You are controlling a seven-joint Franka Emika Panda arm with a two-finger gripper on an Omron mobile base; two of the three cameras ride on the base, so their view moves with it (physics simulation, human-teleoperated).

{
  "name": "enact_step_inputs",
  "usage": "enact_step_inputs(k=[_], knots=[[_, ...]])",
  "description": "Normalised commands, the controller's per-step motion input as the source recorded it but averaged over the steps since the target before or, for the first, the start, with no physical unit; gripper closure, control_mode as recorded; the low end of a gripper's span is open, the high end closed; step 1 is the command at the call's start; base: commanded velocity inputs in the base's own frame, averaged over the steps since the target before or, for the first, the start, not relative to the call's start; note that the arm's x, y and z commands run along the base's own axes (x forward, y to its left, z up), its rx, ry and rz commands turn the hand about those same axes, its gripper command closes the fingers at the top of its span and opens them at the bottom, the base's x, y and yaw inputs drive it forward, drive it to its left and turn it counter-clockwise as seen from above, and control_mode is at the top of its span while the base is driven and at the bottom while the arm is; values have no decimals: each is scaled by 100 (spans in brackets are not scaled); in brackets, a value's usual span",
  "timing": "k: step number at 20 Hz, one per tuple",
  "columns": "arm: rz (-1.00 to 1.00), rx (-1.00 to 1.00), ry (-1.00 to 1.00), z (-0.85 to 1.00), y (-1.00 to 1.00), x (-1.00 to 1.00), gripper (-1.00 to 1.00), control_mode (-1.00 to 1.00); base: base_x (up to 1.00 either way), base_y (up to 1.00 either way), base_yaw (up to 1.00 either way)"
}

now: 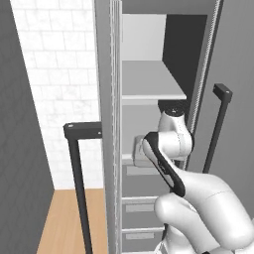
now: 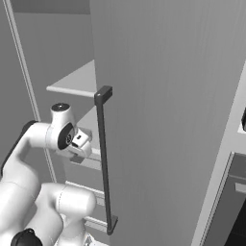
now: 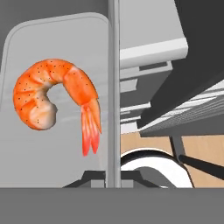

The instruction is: Take the meat container that has the shrimp and place it on the second highest rack of the freezer. Then take the vegetable container that has the bell pepper and sweet potato and place it on the highest rack of the freezer.

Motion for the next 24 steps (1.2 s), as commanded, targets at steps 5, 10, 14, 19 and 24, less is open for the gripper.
enact_step_inputs(k=[5, 10, 14, 19, 24], knots=[[-3, -1, -13, 0, 0, 28, 100, -100, 0, 0, 0], [-3, 0, -8, 6, 0, 31, 100, -100, 0, 0, 0], [-3, 0, -1, 0, 0, 38, 100, -100, 0, 0, 0], [-2, 0, 0, 0, 0, 47, 100, -100, 0, 0, 0], [-2, 0, 0, 0, 0, 50, 100, -100, 0, 0, 0]])
